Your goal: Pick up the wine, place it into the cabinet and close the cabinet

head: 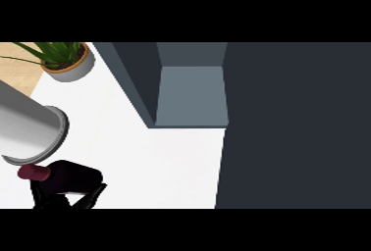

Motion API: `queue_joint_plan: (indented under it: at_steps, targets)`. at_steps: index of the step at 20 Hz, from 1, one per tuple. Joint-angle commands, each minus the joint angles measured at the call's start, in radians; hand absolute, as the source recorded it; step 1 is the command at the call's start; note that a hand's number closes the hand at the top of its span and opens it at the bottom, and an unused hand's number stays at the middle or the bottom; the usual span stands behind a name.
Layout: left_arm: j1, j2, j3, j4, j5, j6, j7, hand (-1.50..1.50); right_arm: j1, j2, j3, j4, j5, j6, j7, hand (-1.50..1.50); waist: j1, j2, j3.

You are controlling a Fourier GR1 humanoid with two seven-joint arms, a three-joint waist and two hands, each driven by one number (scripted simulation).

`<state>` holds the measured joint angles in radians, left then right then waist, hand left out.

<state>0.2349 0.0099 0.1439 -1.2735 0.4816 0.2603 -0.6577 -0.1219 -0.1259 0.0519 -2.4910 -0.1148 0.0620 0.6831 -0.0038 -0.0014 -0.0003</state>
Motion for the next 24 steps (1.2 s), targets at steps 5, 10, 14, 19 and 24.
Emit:
queue_joint_plan:
  at_steps: [5,10,14,19,24]
  targets:
    - [-0.107,0.019,0.063,0.132,0.044,-0.074,-0.042,-1.50,0.127,0.015,-0.035,-0.106,-0.102,0.056,-0.062,-1.50,-0.002,0.001,0.000]
    - [-0.094,0.036,0.043,0.076,0.054,-0.125,-0.006,1.50,0.040,0.017,-0.019,-0.095,-0.097,0.016,0.033,-1.50,0.003,0.000,0.000]
    - [-0.048,0.019,-0.008,0.100,0.001,-0.177,-0.069,1.50,0.043,0.048,0.045,-0.113,-0.016,-0.008,0.035,-1.50,0.002,0.000,0.000]
    - [-0.119,0.056,-0.019,0.181,-0.093,-0.101,-0.092,1.50,0.138,0.027,-0.023,-0.098,-0.092,0.064,-0.063,-1.50,-0.006,0.001,0.001]
    - [-0.168,0.113,-0.073,0.186,-0.168,-0.135,-0.092,1.50,0.078,0.046,0.028,-0.076,-0.041,0.037,-0.029,-1.50,-0.004,0.000,0.001]
